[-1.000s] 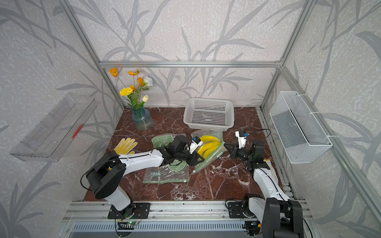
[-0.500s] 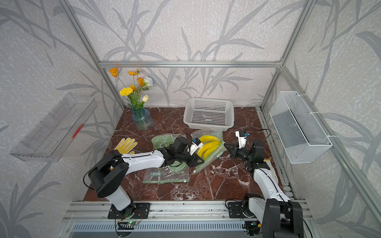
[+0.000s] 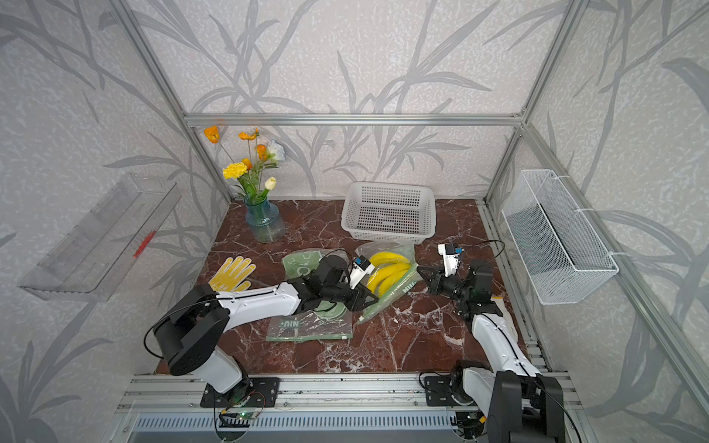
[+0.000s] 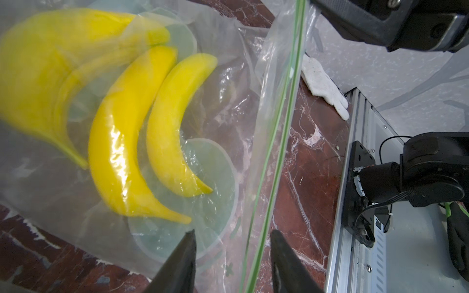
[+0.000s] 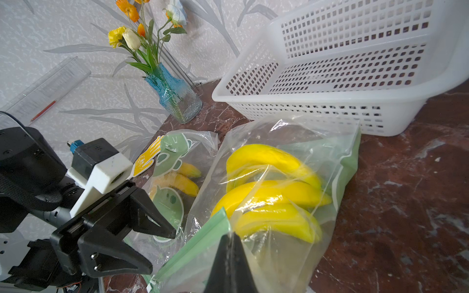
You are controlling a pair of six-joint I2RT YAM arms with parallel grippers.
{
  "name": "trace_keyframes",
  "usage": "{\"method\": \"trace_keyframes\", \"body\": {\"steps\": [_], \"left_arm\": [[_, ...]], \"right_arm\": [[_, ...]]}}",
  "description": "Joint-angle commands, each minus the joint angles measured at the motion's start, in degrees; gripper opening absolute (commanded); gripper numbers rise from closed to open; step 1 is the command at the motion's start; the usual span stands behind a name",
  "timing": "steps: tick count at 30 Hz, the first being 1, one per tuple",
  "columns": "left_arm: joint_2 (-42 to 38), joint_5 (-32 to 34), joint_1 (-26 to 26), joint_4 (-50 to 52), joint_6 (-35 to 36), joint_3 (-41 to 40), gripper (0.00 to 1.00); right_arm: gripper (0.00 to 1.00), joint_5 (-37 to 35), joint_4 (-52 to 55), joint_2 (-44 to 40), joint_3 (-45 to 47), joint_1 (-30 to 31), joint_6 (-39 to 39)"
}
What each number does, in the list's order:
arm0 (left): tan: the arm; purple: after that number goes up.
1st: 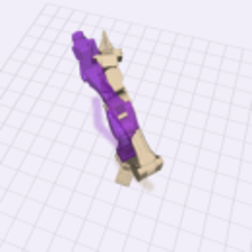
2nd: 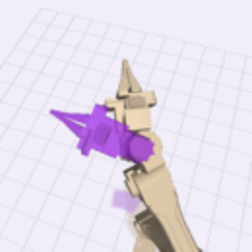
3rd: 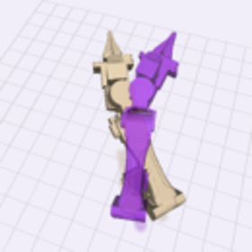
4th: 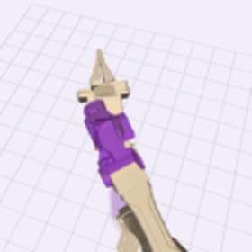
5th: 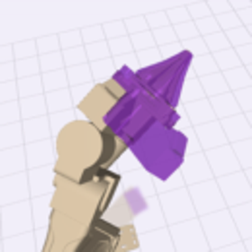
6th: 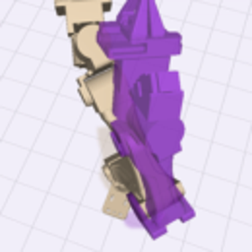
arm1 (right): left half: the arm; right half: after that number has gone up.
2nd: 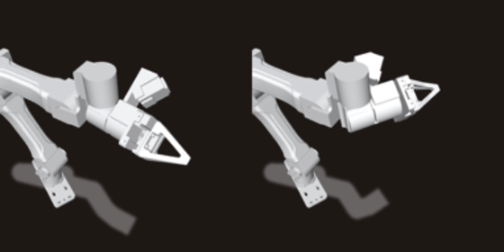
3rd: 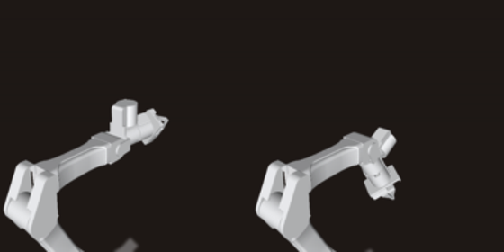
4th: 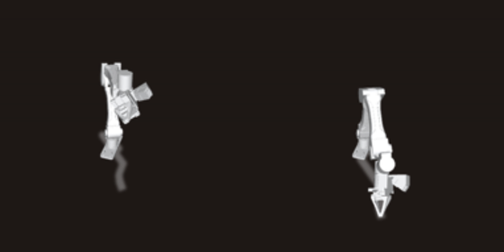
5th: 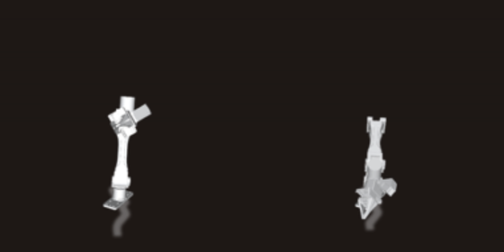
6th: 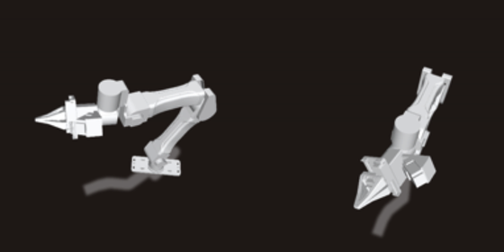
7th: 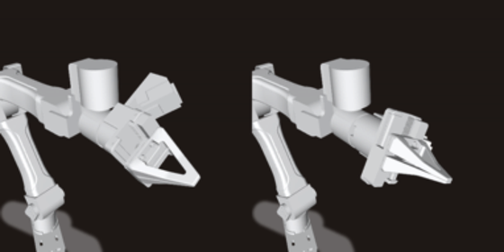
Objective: Open the zip-top bag and take out the banana
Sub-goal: Open the zipper of the food storage bag at the center of the board.
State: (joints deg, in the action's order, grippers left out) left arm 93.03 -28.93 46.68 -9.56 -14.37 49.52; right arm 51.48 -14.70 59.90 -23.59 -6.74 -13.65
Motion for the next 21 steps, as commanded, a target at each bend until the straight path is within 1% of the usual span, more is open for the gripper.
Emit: {"method": "trace_keyframes", "body": {"steps": [1,6,11,15,21], "left_arm": [[-0.8,0.4,-0.3,-1.2,0.0,0.3,0.47],[0.4,0.6,-0.4,-1.1,0.1,0.7,0.47],[2.2,-0.9,-0.4,-1.3,-0.2,1.1,0.46],[2.2,-1.1,-0.4,-1.1,0.0,0.5,0.43],[2.2,-1.6,0.4,-1.0,-0.2,-0.5,0.42]], "right_arm": [[0.00,0.6,-0.3,-0.7,0.5,-0.1,0.4],[0.00,0.9,-0.6,-0.6,0.5,-0.2,0.3],[0.00,0.8,-0.2,-0.7,0.3,-0.1,0.4],[0.00,0.5,-0.3,-0.7,0.3,-0.2,0.2],[0.00,-0.3,-1.3,-0.5,0.6,-0.2,-0.7]]}}
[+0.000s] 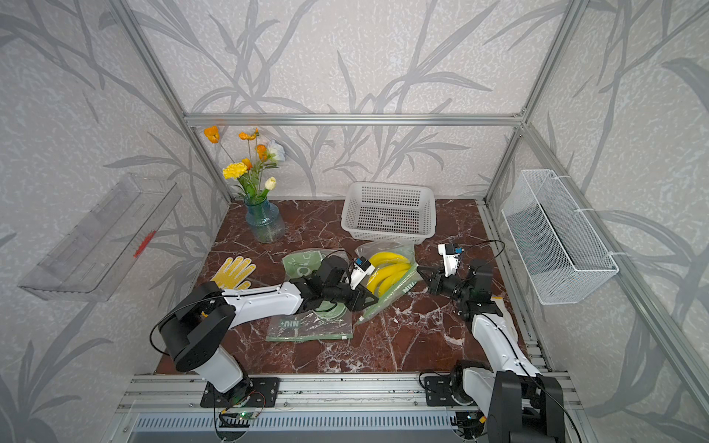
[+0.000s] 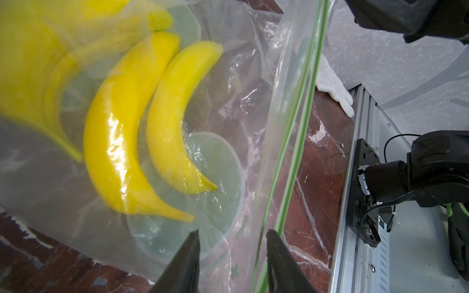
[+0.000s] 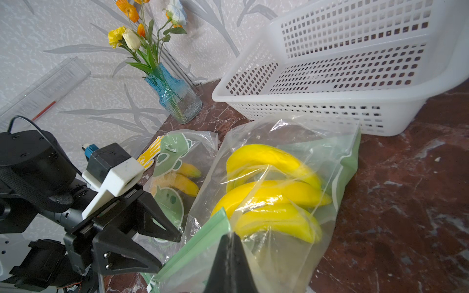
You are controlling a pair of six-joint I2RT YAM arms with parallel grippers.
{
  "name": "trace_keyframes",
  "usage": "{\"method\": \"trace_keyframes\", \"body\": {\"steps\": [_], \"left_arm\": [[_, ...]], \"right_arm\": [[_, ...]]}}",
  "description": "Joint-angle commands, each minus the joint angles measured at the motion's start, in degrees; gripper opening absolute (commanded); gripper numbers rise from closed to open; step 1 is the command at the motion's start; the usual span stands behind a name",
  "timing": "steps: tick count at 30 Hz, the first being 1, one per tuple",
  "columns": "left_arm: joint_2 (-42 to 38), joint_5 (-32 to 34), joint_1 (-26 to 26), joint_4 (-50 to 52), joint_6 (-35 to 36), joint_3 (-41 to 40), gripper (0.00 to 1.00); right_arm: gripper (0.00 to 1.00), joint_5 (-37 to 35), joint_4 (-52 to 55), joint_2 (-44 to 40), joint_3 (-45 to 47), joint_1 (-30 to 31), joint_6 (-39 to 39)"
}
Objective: Open the zip-top bag and take out the banana
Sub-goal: Open the zipper of the food storage bag at the center of the board.
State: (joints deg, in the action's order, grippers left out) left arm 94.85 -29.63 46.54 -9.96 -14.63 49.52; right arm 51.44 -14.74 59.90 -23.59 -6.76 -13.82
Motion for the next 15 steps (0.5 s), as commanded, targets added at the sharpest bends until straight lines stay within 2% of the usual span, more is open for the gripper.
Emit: {"method": "trace_keyframes", "body": {"steps": [1,8,15], "left_arm": [[0.5,-0.9,0.8,-0.4,0.1,-0.4,0.42],[2.0,0.2,3.7,-0.6,-0.8,-0.7,0.40],[1.7,2.9,4.3,0.6,-0.4,-1.0,0.37]], "right_arm": [[0.00,-0.5,-1.3,-0.4,0.7,-0.1,-0.6],[0.00,-2.5,-2.0,-1.2,1.5,-0.2,-1.4],[0.00,-2.9,-2.6,-2.1,2.0,-0.2,-2.3]]}}
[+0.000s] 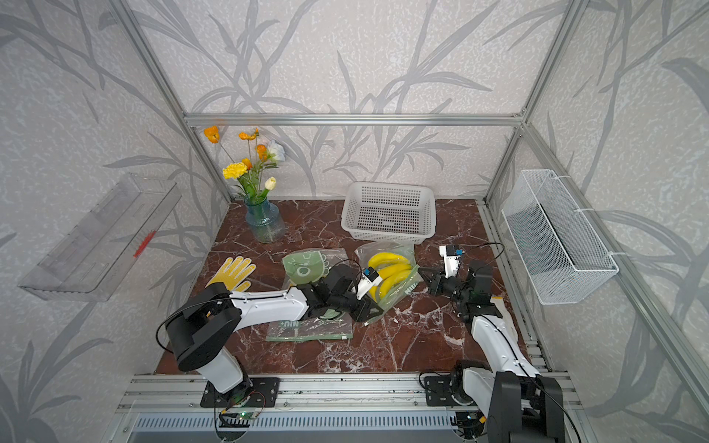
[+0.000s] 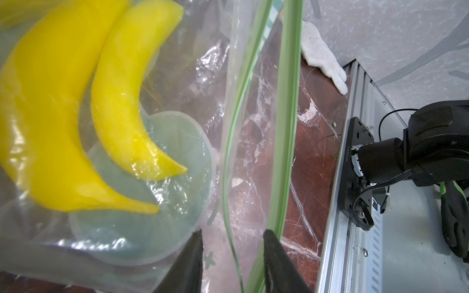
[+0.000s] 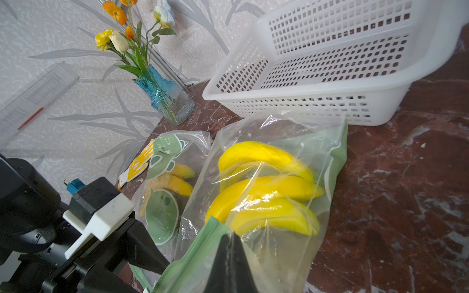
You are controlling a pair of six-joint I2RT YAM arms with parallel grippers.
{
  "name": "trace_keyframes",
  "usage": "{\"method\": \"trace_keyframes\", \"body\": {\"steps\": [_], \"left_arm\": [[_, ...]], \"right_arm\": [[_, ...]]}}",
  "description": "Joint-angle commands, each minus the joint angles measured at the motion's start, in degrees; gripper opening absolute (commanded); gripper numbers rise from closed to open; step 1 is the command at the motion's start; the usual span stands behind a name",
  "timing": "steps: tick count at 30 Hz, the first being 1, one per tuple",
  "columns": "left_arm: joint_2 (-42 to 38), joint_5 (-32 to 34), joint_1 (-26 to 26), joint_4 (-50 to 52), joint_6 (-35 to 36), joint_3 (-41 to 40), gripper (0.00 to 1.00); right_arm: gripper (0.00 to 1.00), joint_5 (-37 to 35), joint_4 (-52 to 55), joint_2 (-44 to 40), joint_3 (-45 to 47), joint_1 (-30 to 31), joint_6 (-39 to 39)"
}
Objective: Open the zip-top bag and take out the banana
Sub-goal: Open the zipper of the food storage bag at the center of the board.
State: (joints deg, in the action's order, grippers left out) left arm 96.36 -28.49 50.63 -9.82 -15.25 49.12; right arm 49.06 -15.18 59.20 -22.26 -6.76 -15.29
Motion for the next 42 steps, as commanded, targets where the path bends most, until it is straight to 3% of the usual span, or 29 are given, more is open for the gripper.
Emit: {"method": "trace_keyframes", "body": {"steps": [1,11,21,24,27,29,32,36,39,42], "left_arm": [[0.2,2.2,0.2,1.0,0.4,-0.4,0.36],[0.7,4.8,2.5,6.2,2.7,0.9,0.30],[1.0,8.3,3.8,8.6,3.2,1.2,0.10],[0.4,11.1,4.0,9.2,3.0,1.1,0.01],[-0.9,16.4,4.6,11.8,3.2,1.9,0.00],[-1.9,19.2,5.2,13.3,3.7,2.4,0.00],[-3.1,23.4,6.7,14.6,4.3,2.9,0.00],[-2.7,26.9,8.0,14.7,3.8,3.5,0.00],[-2.2,28.2,8.7,14.3,3.4,4.0,0.00],[-2.6,30.6,9.7,14.4,3.8,4.7,0.00]], "right_arm": [[0.00,-0.6,-2.2,-1.5,0.8,-0.2,-0.9],[0.00,-2.7,-2.7,-3.7,2.8,-0.2,-2.1],[0.00,-4.2,-0.9,-6.6,4.3,-0.2,-2.1],[0.14,-7.1,3.6,-7.5,3.5,-0.2,-1.9],[0.37,-8.8,12.9,-9.0,0.4,-0.1,-0.1],[0.39,-10.7,21.0,-11.9,-2.9,0.7,2.6],[0.42,-16.4,28.0,-19.9,-5.2,3.6,4.6],[0.44,-19.6,28.5,-31.7,-4.2,9.2,0.4],[0.43,-22.3,26.8,-36.9,-1.7,16.5,-2.5],[0.41,-28.9,26.5,-36.0,0.5,26.8,-1.9]]}}
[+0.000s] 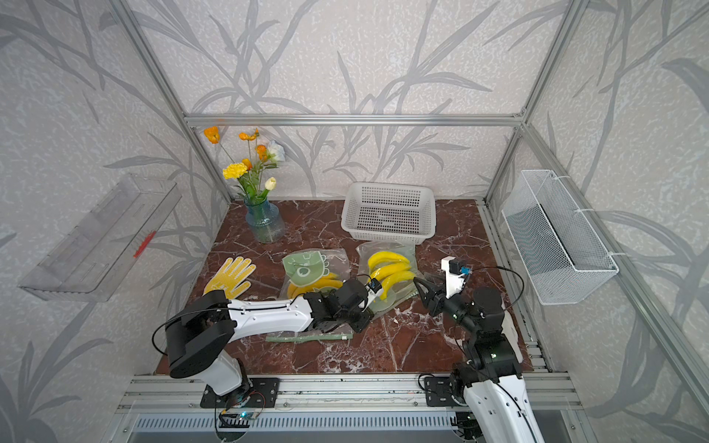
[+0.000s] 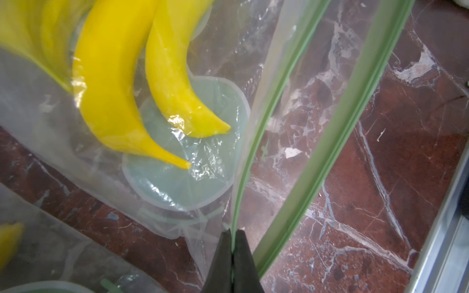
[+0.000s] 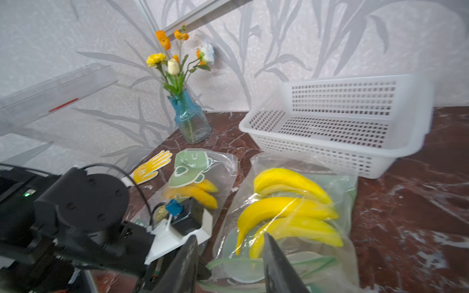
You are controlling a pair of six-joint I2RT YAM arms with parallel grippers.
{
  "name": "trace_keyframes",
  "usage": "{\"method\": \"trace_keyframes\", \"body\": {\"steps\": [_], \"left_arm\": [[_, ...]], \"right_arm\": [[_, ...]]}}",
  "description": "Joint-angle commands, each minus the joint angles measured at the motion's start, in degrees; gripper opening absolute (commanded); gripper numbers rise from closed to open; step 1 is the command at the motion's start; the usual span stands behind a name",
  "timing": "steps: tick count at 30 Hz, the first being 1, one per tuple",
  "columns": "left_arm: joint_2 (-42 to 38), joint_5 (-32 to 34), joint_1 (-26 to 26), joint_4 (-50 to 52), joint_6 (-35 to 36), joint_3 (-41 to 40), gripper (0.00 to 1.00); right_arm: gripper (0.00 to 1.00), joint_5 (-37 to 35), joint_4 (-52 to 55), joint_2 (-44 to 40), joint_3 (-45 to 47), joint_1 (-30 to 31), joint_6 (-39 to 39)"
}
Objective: Open the zip-top bag and take out the banana
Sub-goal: Open the zipper of the food storage bag at the center of the board, then pick up the banana from the zipper food storage bag.
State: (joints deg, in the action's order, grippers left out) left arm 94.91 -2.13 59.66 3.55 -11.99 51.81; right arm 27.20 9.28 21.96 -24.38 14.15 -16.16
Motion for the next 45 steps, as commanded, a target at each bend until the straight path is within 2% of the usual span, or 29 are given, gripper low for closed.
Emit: {"method": "trace_keyframes", "body": {"steps": [1,4,7,11,19,28,36,41,45], "left_arm": [[-1.4,5.4,1.0,1.2,0.6,2.2,0.00],[-2.4,7.9,2.0,1.3,1.1,2.3,0.00],[-3.4,9.3,2.6,0.9,1.1,1.9,0.00],[-4.1,10.5,3.3,0.2,1.6,0.9,0.00],[-5.8,11.4,3.5,-1.7,1.7,-0.8,0.00],[-7.4,14.2,3.7,-5.3,1.2,-2.7,0.00],[-11.0,18.1,4.3,-11.0,-2.0,-8.5,0.00],[-9.9,18.0,4.7,-12.8,-3.1,-10.5,0.00],[-8.0,17.4,4.7,-13.9,-4.1,-10.8,0.00]], "right_arm": [[0.40,-9.7,1.2,2.7,3.3,9.7,-0.6],[0.40,-17.9,-3.6,8.5,4.8,19.5,0.7],[0.40,-21.4,-9.1,15.2,5.2,23.8,1.1],[0.39,-20.8,-14.7,22.6,4.8,24.5,0.8],[0.37,-21.1,-16.6,29.5,4.0,25.1,1.5],[0.31,-25.3,-10.4,39.3,1.6,25.7,-5.0],[0.25,-27.3,-4.7,47.0,-2.0,30.0,-7.9],[0.26,-29.0,-8.4,46.5,-2.2,30.9,-10.3],[0.35,-30.8,-15.0,45.3,-0.8,30.9,-12.9]]}}
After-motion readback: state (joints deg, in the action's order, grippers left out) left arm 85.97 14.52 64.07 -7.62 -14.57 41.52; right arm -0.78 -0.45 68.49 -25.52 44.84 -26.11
